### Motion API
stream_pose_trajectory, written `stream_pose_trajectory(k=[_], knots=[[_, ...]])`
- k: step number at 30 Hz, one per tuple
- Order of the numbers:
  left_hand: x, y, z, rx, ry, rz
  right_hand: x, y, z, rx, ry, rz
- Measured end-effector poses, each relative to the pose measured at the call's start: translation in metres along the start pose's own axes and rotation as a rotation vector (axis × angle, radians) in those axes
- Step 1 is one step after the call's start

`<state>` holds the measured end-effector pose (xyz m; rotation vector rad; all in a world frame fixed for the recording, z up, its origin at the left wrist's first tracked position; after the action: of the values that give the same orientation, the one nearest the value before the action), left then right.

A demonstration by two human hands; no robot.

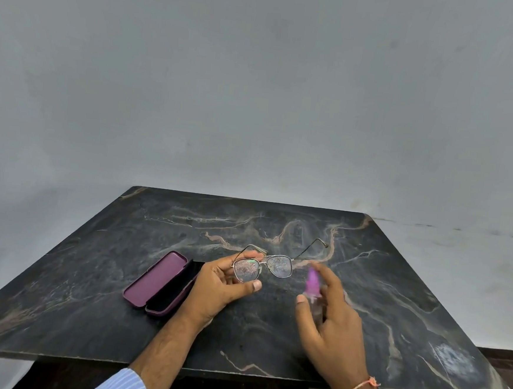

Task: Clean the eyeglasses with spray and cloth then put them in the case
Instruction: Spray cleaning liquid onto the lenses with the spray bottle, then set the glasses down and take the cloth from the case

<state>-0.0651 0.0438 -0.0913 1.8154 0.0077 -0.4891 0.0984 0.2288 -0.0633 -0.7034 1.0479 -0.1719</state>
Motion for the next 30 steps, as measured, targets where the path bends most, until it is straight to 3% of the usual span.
stream_pose_trajectory(k=[7, 16, 22, 27, 29, 30], knots=[[0.000, 0.000, 0.002, -0.009, 0.008, 0.002, -0.018, 0.058, 0.030, 0.157, 0.042, -0.208], [0.001, 0.002, 0.001, -0.058, -0.003, -0.024, -0.022, 0.072, 0.029, 0.191, -0.006, -0.257], [0.002, 0.002, 0.000, -0.059, 0.009, -0.032, -0.020, 0.074, 0.030, 0.192, 0.009, -0.218], [0.004, 0.002, 0.001, -0.075, 0.003, -0.050, -0.009, 0.060, 0.037, 0.174, 0.279, 0.147], [0.006, 0.003, 0.002, -0.067, -0.020, -0.062, -0.001, 0.049, 0.037, 0.008, 0.206, 0.102], [0.008, 0.005, 0.001, -0.059, -0.030, -0.067, 0.000, 0.043, 0.036, -0.093, 0.150, -0.026]])
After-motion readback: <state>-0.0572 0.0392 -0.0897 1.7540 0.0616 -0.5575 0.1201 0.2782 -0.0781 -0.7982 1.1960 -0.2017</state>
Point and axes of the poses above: each hand's wrist, its own x-axis away from the middle knuckle, its own z-axis out of the back of the hand, y = z × x, the point moved 1 cm from there along -x, towards the middle knuckle, and after that the axes turned 14 degrees about y, right-handed, at the moved point
